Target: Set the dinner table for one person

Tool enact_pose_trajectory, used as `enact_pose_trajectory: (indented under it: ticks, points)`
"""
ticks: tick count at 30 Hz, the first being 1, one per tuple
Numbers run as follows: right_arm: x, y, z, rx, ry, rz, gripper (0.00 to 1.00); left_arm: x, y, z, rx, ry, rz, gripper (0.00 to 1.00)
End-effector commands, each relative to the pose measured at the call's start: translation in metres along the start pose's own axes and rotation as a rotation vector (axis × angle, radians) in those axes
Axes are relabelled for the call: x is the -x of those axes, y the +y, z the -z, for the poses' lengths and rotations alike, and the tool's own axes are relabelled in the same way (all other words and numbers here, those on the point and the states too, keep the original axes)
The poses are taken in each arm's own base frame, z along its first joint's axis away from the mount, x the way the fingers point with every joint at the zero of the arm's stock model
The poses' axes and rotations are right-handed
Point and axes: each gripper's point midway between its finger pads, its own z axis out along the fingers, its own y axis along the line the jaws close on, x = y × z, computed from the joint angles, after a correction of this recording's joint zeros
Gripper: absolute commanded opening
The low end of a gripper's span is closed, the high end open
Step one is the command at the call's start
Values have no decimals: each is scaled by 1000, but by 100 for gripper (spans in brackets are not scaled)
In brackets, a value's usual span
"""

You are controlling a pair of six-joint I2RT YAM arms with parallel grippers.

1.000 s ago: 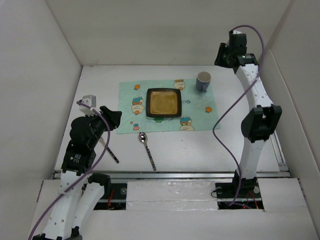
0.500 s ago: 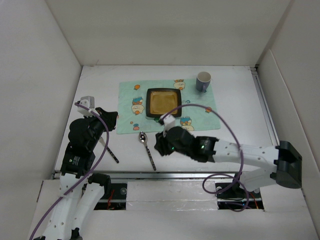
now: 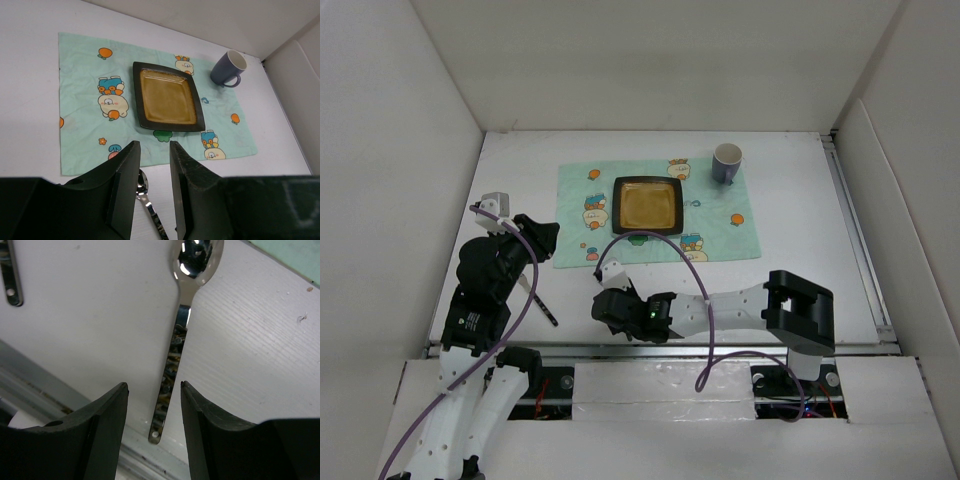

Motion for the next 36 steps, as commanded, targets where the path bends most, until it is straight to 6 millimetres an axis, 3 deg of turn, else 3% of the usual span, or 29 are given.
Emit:
enact_pose_trajectory:
  ticks: [1, 4, 9, 19, 26, 28, 32, 33, 36]
  points:
    - [23, -12, -16, -41, -50, -54, 52, 15, -10, 5, -39, -54, -13, 27]
    - [22, -23, -27, -66, -29, -64, 52, 15, -7, 4, -20, -53, -12, 28]
    - [13, -16, -38, -26, 1, -49, 50, 15, -8, 5, -29, -54, -12, 28]
    - [24, -3, -31, 25, -30, -78, 47, 13, -9, 3, -34, -43, -12, 28]
    - [-5, -4, -51, 4, 24, -81, 44, 13, -8, 4, -31, -44, -12, 28]
    - [-14, -10, -57, -27, 32, -83, 38, 13, -8, 2, -28, -41, -12, 28]
    - [-11, -12, -54, -35, 22, -94, 5, 13, -9, 3, -34, -43, -12, 28]
    - [-5, -14, -50, -45, 15, -97, 0, 13, -8, 3, -30, -43, -10, 28]
    - [35, -30, -26, -62, -69, -121, 0, 12, -8, 2, -31, -37, -11, 28]
